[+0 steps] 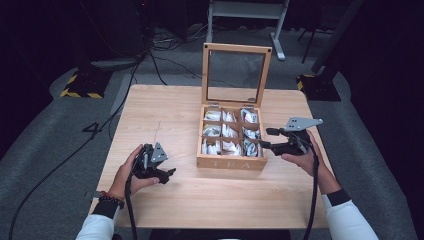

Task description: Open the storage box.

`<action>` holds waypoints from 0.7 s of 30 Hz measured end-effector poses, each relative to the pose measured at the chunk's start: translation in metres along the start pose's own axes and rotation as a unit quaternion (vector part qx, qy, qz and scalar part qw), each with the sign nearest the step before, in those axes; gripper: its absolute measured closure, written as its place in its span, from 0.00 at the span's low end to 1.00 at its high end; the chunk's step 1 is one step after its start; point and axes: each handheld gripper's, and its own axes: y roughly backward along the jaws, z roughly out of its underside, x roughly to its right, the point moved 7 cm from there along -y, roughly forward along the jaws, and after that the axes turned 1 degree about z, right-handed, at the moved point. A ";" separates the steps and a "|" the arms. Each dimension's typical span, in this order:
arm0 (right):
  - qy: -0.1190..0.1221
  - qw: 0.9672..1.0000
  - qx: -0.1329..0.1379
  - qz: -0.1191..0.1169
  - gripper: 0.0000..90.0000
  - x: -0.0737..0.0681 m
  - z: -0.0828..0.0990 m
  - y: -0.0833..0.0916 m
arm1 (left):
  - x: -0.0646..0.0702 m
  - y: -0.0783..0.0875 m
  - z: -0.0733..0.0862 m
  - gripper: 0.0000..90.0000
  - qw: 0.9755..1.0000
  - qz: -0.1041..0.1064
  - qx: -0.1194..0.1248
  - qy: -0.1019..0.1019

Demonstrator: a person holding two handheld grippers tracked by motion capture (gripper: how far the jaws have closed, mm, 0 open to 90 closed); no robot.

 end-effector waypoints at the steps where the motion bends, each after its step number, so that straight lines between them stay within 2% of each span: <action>1: 0.006 1.000 -0.006 -0.007 0.47 -0.004 -0.003 -0.009 | 0.000 0.000 0.002 0.19 1.000 0.001 0.003 0.002; 2: 0.006 1.000 -0.006 -0.007 0.47 -0.004 -0.003 -0.009 | 0.001 -0.001 0.004 0.19 1.000 -0.011 0.005 -0.001; 3: 0.004 1.000 -0.009 -0.015 0.48 -0.008 -0.006 -0.019 | 0.002 -0.004 0.009 0.19 1.000 -0.011 -0.002 -0.006; 4: 0.004 1.000 -0.009 -0.015 0.48 -0.008 -0.006 -0.019 | 0.002 -0.004 0.009 0.19 1.000 -0.011 -0.002 -0.006; 5: 0.009 1.000 -0.011 -0.021 0.49 -0.012 -0.008 -0.027 | 0.005 -0.006 0.015 0.19 1.000 -0.003 -0.006 0.000; 8: 0.013 0.999 -0.016 -0.033 0.50 -0.019 -0.011 -0.037 | 0.008 -0.009 0.023 0.19 1.000 -0.003 -0.013 -0.003; 14: 0.020 0.998 -0.032 -0.048 0.53 -0.028 -0.016 -0.056 | 0.011 -0.007 0.031 0.19 1.000 0.002 -0.006 0.003; 15: 0.027 0.997 -0.042 -0.052 0.54 -0.032 -0.015 -0.063 | 0.013 -0.006 0.035 0.19 1.000 0.002 -0.006 0.003; 19: 0.037 0.996 -0.059 -0.060 0.57 -0.037 -0.012 -0.071 | 0.016 -0.006 0.044 0.19 1.000 0.004 -0.014 0.002; 21: 0.037 0.995 -0.069 -0.060 0.58 -0.039 -0.011 -0.076 | 0.016 -0.006 0.045 0.19 1.000 0.007 -0.008 0.010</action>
